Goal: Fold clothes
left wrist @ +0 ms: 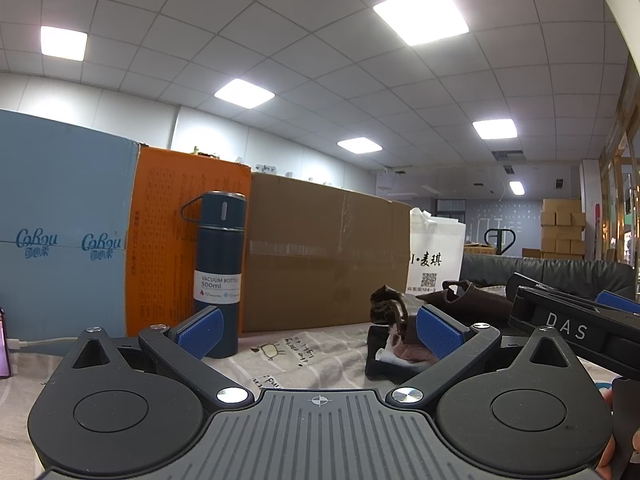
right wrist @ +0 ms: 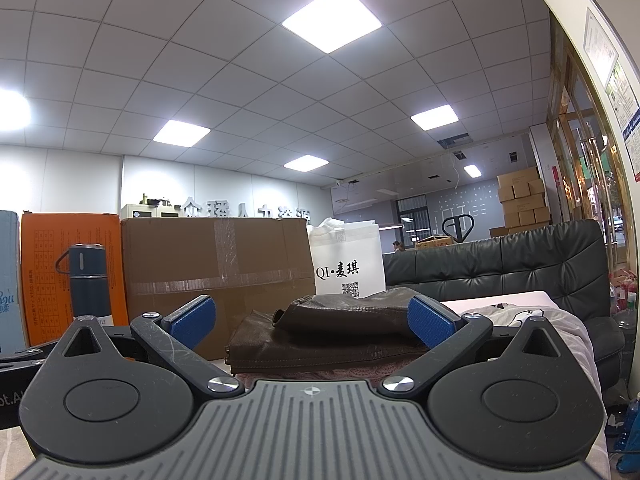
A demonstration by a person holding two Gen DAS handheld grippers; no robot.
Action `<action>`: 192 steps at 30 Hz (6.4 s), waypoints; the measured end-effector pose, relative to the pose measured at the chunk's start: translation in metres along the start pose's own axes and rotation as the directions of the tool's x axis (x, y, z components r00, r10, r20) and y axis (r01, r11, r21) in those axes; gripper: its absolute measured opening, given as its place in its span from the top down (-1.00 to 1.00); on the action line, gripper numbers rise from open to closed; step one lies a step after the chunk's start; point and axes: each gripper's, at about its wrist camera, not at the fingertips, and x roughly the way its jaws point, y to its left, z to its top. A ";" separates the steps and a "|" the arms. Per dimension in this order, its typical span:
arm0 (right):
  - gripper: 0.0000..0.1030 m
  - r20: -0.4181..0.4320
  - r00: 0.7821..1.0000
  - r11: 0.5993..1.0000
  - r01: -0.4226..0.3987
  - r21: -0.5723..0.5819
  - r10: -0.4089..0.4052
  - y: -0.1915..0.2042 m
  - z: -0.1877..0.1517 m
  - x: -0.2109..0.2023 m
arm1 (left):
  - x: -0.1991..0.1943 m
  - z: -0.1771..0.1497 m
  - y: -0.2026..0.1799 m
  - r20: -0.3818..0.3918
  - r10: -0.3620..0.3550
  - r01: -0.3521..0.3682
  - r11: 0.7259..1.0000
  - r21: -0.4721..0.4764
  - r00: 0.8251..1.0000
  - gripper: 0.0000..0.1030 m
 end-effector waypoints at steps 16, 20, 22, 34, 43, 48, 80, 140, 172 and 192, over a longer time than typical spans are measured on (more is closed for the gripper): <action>-1.00 0.004 1.000 1.000 0.000 0.002 0.000 0.000 0.000 0.000 | -0.003 -0.001 0.000 0.003 0.001 -0.001 1.000 -0.002 1.000 -1.00; -1.00 0.004 1.000 1.000 0.000 0.002 0.000 0.000 0.000 -0.001 | 0.001 -0.001 0.000 0.001 0.001 -0.001 1.000 -0.001 1.000 -1.00; -1.00 0.004 1.000 1.000 0.000 0.002 0.000 0.000 0.000 -0.001 | 0.001 -0.001 -0.001 0.000 0.001 -0.001 1.000 -0.001 1.000 -1.00; -1.00 0.003 1.000 1.000 -0.001 0.002 0.001 -0.002 0.001 0.000 | 0.002 -0.001 -0.001 -0.002 0.001 -0.001 1.000 -0.001 1.000 -1.00; -1.00 0.003 1.000 1.000 0.000 0.001 0.000 -0.002 0.002 0.000 | 0.000 -0.001 -0.001 -0.002 -0.001 0.001 1.000 0.000 1.000 -1.00; -1.00 0.003 1.000 1.000 -0.005 -0.013 0.005 0.004 0.000 -0.001 | 0.000 -0.001 -0.002 -0.001 -0.006 0.006 1.000 0.004 1.000 -1.00; -1.00 -0.026 1.000 0.999 0.002 0.037 -0.001 -0.001 -0.001 0.006 | -0.008 0.002 0.000 0.038 0.005 -0.005 1.000 -0.009 0.999 -1.00; -1.00 0.096 0.977 0.933 -0.210 0.292 0.190 -0.027 0.000 -0.015 | -0.119 0.048 0.001 0.263 0.286 -0.306 0.952 0.035 0.921 -1.00; -1.00 -0.018 0.693 0.660 -0.678 0.323 0.721 0.095 0.055 -0.130 | -0.261 0.061 0.061 0.290 0.616 -0.640 0.768 -0.016 0.732 -1.00; -1.00 -0.086 0.507 0.501 -0.784 0.366 0.857 0.173 0.068 -0.117 | -0.333 0.114 0.136 0.384 0.753 -0.837 0.534 0.117 0.534 -1.00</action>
